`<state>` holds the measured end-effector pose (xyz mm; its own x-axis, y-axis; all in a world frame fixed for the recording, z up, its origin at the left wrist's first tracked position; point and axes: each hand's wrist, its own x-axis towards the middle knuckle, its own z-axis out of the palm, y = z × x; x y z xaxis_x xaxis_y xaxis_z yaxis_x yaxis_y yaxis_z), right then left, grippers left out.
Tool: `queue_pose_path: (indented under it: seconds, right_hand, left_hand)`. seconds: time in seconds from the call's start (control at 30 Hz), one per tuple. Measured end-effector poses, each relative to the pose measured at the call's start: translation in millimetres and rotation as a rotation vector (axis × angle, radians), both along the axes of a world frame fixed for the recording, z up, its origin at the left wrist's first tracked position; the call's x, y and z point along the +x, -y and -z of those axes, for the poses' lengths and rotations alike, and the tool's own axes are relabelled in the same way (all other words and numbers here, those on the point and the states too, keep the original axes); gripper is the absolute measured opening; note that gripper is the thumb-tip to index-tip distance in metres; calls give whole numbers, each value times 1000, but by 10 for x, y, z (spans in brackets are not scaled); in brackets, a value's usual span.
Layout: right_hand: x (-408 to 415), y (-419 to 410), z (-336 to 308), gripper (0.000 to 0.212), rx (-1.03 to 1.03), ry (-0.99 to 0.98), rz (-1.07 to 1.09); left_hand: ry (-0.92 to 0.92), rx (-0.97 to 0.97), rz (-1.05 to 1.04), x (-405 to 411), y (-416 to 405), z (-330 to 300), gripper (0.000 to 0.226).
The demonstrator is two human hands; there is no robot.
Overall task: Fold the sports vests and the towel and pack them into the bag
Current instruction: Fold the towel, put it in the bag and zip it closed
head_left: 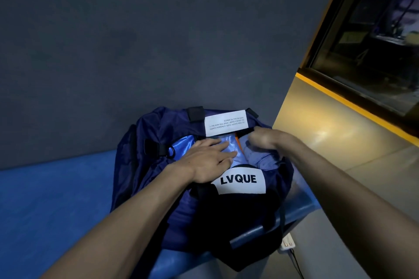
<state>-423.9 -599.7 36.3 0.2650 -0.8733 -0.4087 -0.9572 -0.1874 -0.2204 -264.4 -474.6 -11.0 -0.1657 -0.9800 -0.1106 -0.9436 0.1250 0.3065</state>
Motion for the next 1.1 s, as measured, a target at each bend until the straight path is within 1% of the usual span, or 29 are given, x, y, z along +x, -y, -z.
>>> queue_pose_path:
  seconds: [0.07, 0.1, 0.2, 0.23, 0.27, 0.33, 0.4, 0.43, 0.53, 0.6, 0.67, 0.77, 0.83, 0.97, 1.0, 1.07, 1.1]
  right_hand:
    - [-72, 18, -93, 54, 130, 166, 51]
    - [-123, 26, -98, 57, 137, 214, 55]
    - [-222, 14, 2, 67, 50, 319, 34]
    - [-242, 1, 46, 71, 25, 310, 1]
    - [-260, -26, 89, 76, 15, 262, -48]
    - [-302, -83, 149, 83, 16, 60, -156]
    - [-342, -113, 130, 77, -68, -141, -280]
    - [-346, -117, 100, 73, -119, -196, -332]
    - [-340, -129, 0, 61, -184, -307, -414]
    - [-324, -141, -42, 58, -199, -374, -461]
    - [-307, -140, -35, 62, -151, -423, -456]
    - [-282, -156, 92, 71, -8, -555, -398]
    - [-246, -162, 125, 73, 10, -571, -366]
    - [-121, -200, -39, 72, -208, -555, -391]
    - [-97, -210, -66, 70, -201, -591, -409]
    - [-77, -253, -66, 67, -106, -664, -433]
    - [-84, -278, -83, 63, -87, -658, -432]
  left_hand:
    - [2, -3, -2, 7, 13, 17, 48]
    - [5, -5, -2, 8, 18, 27, 48]
    - [11, -1, 0, 11, 13, 26, 48]
    - [13, 2, 2, 9, 11, 16, 48]
    - [19, 6, 3, 4, 3, 6, 48]
    - [40, 14, 1, -7, -7, -24, 48]
    - [49, 16, 0, -17, -18, -50, 48]
    - [46, 23, -1, -16, -27, -57, 47]
    - [40, 35, 2, -13, -31, -66, 47]
    - [49, 40, 4, -12, -27, -73, 47]
    - [52, 39, 3, -13, -21, -65, 48]
    - [42, 37, 7, 0, -10, -26, 48]
    - [34, 27, 12, 4, -6, 2, 48]
    - [30, 36, 9, 21, 0, 22, 48]
    - [37, 39, 9, 18, 1, 18, 48]
    - [32, 46, 30, 22, -7, -35, 48]
    - [1, 34, 52, 26, -17, -85, 47]
